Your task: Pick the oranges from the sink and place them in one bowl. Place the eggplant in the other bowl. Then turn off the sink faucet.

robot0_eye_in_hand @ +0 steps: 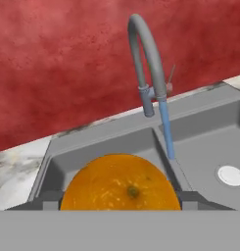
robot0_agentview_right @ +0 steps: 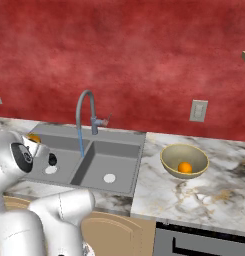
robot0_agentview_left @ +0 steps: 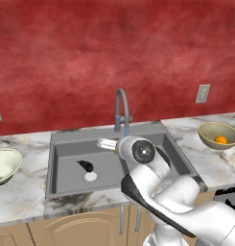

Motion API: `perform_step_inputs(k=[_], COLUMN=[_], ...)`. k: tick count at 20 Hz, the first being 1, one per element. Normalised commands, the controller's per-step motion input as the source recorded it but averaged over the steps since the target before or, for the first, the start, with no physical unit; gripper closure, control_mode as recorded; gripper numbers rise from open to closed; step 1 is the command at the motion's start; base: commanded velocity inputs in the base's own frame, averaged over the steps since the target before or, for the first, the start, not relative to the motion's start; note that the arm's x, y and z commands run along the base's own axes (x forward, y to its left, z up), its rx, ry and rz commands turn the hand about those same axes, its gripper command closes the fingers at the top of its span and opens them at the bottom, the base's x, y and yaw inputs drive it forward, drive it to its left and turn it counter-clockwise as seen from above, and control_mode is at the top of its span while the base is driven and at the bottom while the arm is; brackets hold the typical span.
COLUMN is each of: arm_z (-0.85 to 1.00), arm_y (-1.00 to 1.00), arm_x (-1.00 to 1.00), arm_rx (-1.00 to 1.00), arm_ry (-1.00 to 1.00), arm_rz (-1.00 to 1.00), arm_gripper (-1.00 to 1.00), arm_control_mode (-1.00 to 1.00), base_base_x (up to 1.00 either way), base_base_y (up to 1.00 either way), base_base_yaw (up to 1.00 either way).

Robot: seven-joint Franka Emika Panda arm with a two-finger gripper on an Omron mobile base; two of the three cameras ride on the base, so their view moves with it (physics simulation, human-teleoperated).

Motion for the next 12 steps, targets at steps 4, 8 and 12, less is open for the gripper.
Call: perform_step_inputs(k=[4,8,12], arm_z=[0.82,0.56,0.35], arm_y=[-0.55,-0.78,-0.97], arm_x=[-0.45,-0.39,-0.27], arm_rx=[0.10,0.17,0.22], arm_ry=[0.00,0.00,0.02], arm_rz=[-0.01,-0.02,-0.01], arm_gripper=[1.00,1.00,1.00], arm_control_mode=[-1.00,-1.00,-1.00], base_base_x=[0.00,0.00,0.00], base_base_y=[0.00,0.00,0.00], base_base_yaw=[0.00,0.00,0.00])
